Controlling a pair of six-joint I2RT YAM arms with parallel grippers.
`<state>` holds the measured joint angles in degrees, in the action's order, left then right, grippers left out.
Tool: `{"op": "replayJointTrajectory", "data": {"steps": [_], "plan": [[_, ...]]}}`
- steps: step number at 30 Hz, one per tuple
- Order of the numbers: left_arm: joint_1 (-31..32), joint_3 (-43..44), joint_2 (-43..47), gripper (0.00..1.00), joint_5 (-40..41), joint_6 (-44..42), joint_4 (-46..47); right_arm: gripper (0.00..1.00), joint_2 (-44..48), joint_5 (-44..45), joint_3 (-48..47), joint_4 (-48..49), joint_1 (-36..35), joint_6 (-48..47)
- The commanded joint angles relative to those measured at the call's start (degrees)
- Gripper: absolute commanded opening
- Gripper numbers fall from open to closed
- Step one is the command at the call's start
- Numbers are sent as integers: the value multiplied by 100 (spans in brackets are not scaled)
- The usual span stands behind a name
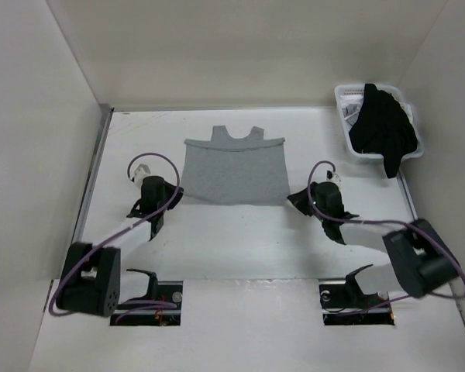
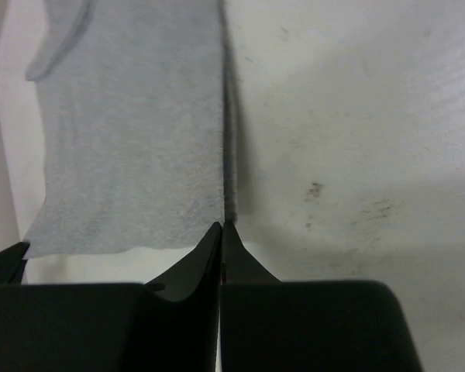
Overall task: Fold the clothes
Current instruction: Fold the tank top
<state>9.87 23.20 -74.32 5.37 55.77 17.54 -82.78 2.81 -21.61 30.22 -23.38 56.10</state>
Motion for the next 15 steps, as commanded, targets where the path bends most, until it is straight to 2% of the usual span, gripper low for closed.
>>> {"op": "replayJointTrajectory", "data": {"steps": [1,5,8,11,15], "plan": [[159,228,1232,0,78,4,-336,0,1453,509,-19,-548,-171,-572],[502,921,2920,0,482,-241,-1768,0,3729,1106,-544,-2524,-557,-1354],[827,1711,3853,0,833,-531,-2674,0,4918,1590,-1343,-3896,-952,-1890],[1222,2476,4355,0,1237,-742,-3316,0,5456,1907,-2275,-4865,-1348,-2242],[1758,2909,4602,0,1633,-787,-3591,0,5510,2276,-3199,-5534,-1928,-2471]]}}
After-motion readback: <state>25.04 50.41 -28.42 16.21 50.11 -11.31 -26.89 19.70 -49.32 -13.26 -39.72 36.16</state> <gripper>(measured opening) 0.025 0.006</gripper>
